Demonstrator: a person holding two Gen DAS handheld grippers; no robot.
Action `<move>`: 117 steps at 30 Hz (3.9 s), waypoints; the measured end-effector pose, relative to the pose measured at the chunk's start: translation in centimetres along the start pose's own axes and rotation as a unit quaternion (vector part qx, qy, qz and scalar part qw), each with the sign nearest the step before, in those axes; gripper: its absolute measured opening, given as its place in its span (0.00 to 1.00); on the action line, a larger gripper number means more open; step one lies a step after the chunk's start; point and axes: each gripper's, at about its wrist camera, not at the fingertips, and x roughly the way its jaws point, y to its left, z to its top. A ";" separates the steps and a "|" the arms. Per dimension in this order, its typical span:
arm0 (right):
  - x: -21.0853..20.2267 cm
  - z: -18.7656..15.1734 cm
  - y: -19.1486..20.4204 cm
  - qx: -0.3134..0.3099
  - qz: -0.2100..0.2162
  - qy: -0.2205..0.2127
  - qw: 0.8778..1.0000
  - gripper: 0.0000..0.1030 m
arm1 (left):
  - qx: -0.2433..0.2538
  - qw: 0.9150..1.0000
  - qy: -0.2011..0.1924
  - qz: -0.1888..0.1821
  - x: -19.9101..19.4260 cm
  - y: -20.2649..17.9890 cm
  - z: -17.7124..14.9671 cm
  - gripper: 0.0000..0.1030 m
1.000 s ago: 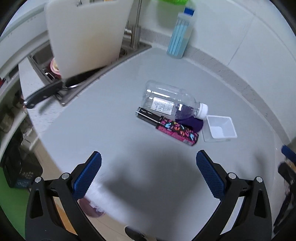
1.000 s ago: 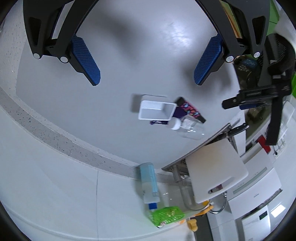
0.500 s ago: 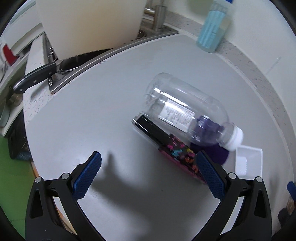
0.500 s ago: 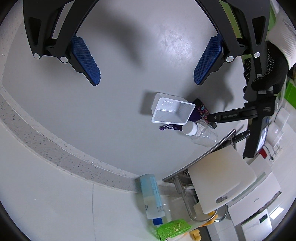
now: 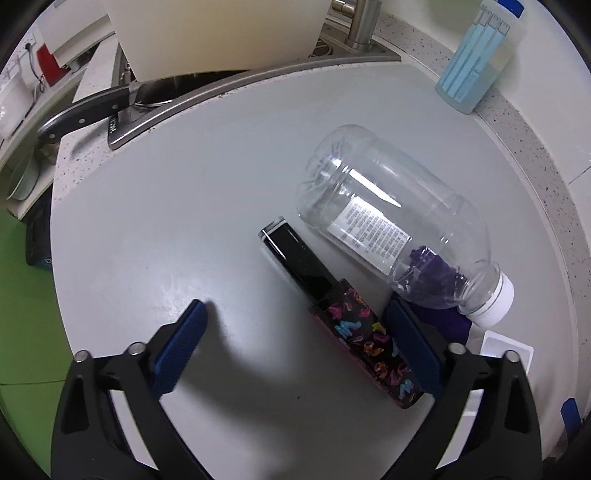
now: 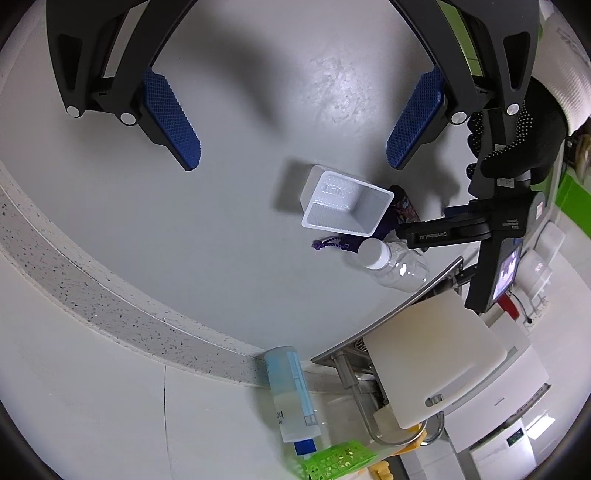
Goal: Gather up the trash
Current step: 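Grasp the black patterned tube with the left tool, then grasp the white plastic tray rim with the right tool, then carry the tube and tray over the wastebasket, open left tool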
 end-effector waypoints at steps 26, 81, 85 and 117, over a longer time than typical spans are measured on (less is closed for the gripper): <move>0.8 1.0 -0.9 -0.002 0.037 0.000 0.999 0.94 | -0.074 0.995 0.033 -0.054 -0.9 -0.4 0.5 0.39; 4.0 4.7 4.8 -0.016 -0.032 0.062 0.997 0.03 | 0.046 0.988 -0.064 -0.132 -11.3 3.7 -1.3 0.22; 1.6 5.1 7.5 -0.040 -0.033 0.035 0.998 0.03 | 0.051 0.987 -0.072 -0.131 -12.7 6.1 -1.9 0.22; 27.2 -15.9 39.2 -0.258 0.054 0.162 0.951 0.03 | -0.070 0.997 0.005 -0.043 8.4 43.9 -21.3 0.22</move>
